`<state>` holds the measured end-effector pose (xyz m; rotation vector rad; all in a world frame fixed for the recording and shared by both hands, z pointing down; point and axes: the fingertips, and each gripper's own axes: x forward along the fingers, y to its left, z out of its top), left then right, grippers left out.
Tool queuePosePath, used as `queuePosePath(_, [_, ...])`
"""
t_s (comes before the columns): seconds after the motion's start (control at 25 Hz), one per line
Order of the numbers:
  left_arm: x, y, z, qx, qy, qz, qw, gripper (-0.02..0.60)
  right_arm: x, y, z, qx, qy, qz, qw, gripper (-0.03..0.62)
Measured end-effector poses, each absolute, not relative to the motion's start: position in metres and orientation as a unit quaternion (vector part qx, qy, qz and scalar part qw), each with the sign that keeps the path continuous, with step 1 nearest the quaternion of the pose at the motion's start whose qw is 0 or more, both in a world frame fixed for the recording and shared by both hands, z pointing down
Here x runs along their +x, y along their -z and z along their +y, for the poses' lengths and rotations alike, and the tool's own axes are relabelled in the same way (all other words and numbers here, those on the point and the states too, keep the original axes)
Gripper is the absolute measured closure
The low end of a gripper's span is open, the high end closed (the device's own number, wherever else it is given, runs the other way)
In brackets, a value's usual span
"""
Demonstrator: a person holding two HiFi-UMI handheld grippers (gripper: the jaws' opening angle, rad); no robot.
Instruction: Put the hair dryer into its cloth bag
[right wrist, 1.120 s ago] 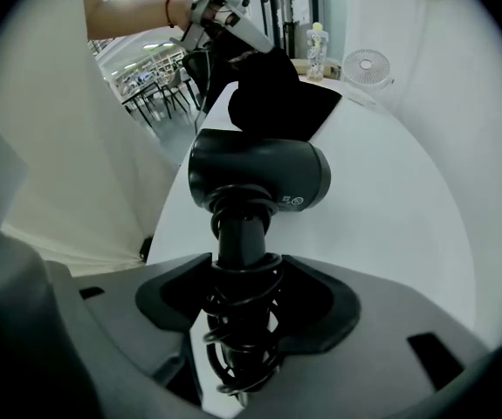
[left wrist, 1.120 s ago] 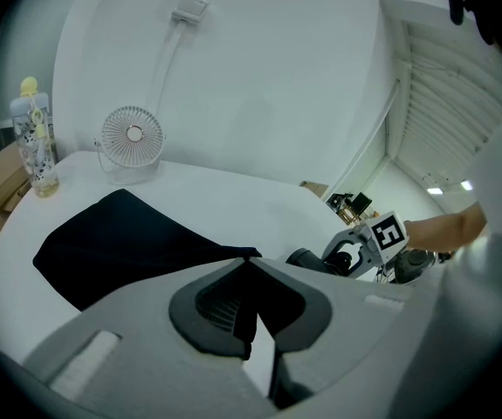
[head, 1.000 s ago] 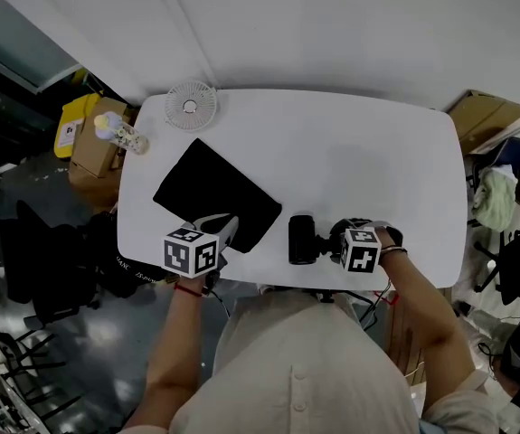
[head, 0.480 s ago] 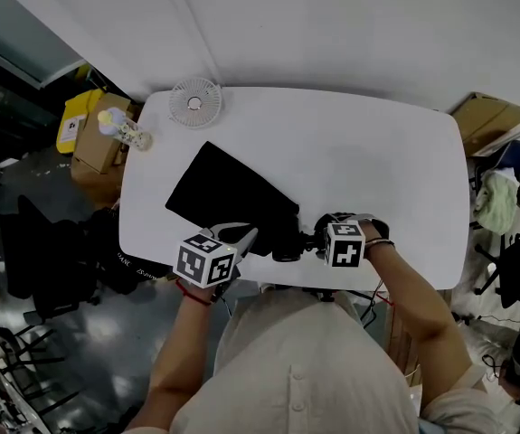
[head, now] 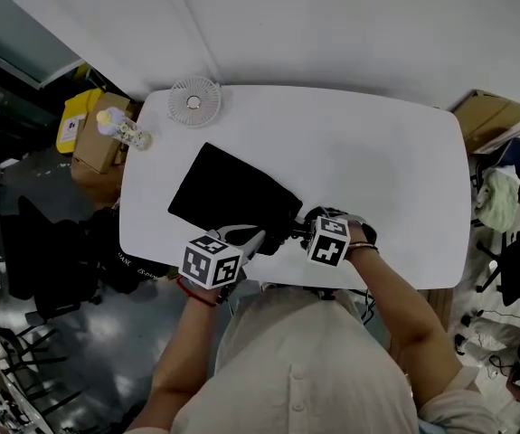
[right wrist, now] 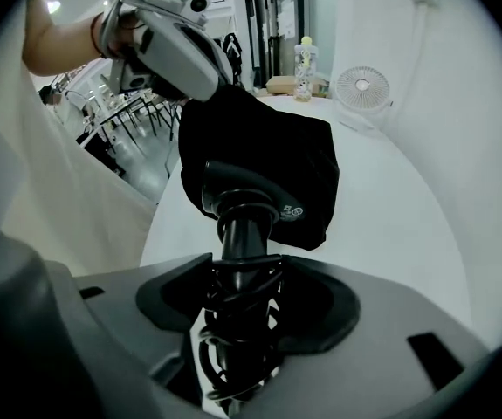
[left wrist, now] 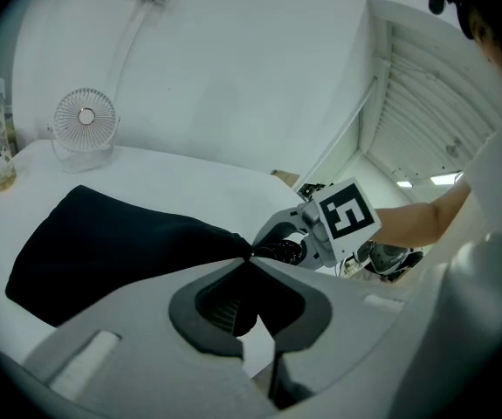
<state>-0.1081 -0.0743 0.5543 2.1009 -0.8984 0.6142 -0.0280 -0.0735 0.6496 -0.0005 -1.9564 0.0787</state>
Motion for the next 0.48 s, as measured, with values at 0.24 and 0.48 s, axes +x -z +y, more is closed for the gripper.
queuePosePath(0.24, [-0.105, -0.554, -0.08, 0.822, -0.238, -0.353, 0.38, 0.56, -0.056, -0.645, -0.082, 0.053, -0.028, -0.828, 0.558, 0.339])
queuePosePath(0.48, [-0.11, -0.55, -0.091, 0.818, -0.228, -0.371, 0.376, 0.56, -0.064, -0.616, -0.077, 0.067, -0.024, -0.83, 0.553, 0.341])
